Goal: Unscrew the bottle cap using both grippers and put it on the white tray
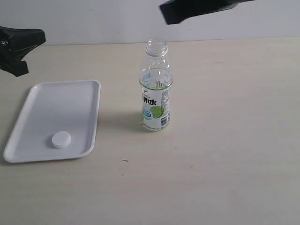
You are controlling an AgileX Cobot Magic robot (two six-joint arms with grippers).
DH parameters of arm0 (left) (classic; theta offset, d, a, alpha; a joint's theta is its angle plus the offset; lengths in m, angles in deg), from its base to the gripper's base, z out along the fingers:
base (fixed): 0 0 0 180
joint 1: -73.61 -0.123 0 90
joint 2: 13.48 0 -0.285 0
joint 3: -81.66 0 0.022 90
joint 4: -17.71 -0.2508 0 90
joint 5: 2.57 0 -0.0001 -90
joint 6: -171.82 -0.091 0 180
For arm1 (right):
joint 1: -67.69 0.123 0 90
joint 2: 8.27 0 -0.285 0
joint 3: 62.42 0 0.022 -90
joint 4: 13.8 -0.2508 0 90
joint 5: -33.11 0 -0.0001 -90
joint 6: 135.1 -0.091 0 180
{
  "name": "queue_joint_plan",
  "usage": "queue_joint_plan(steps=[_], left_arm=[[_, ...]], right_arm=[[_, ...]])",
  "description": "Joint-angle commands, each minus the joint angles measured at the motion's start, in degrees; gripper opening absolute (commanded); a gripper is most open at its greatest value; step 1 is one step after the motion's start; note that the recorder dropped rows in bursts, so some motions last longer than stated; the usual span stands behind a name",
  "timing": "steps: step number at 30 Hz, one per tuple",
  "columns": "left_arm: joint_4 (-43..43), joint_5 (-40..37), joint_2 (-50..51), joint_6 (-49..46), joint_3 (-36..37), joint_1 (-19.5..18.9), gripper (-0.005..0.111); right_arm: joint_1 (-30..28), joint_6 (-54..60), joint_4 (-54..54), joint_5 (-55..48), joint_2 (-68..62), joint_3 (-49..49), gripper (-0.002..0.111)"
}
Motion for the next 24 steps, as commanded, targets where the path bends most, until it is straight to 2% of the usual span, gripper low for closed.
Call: queue_joint_plan(steps=[1, 5, 8, 12, 15, 19, 21, 24], left_arm=[[4.13, -4.89, -0.16, 0.97, 0.36, 4.32, 0.0], [13.7, -21.41, -3.32, -0.9, 0.36, 10.73, 0.0], [16.94, -29.09, -7.85, -1.97, 0.5, 14.85, 0.0], [20.19, -34.4, -14.61, -2.48, 3.69, 19.5, 0.0], [23.97, -34.12, -21.03, -3.91, 8.95, 20.44, 0.0], [35.45, -34.12, -35.98, -12.06, 20.31, 20.44, 0.0], [36.79, -35.48, -43.71, -12.76, 24.38, 20.44, 0.0], [36.9, -42.22, -56.71, -12.34, 28.85, 20.44, 0.0]], right_arm=[[-2.62, -0.29, 0.71, 0.02, 5.81, -4.32, 0.0], [-2.62, -1.1, 0.08, -4.56, 9.29, -5.02, 0.0], [-2.62, -1.23, -0.4, -4.64, 10.62, -5.02, 0.0], [-2.62, -1.23, -0.4, -4.64, 11.05, -5.02, 0.0], [-2.62, -1.13, -0.4, -4.64, 11.06, -5.02, 0.0], [-2.62, -1.13, -0.4, -4.64, 11.06, -5.02, 0.0], [-2.62, -1.15, -0.65, -4.64, 11.06, -5.02, 0.0], [-2.62, -1.15, -0.65, -4.64, 11.06, -5.02, 0.0]])
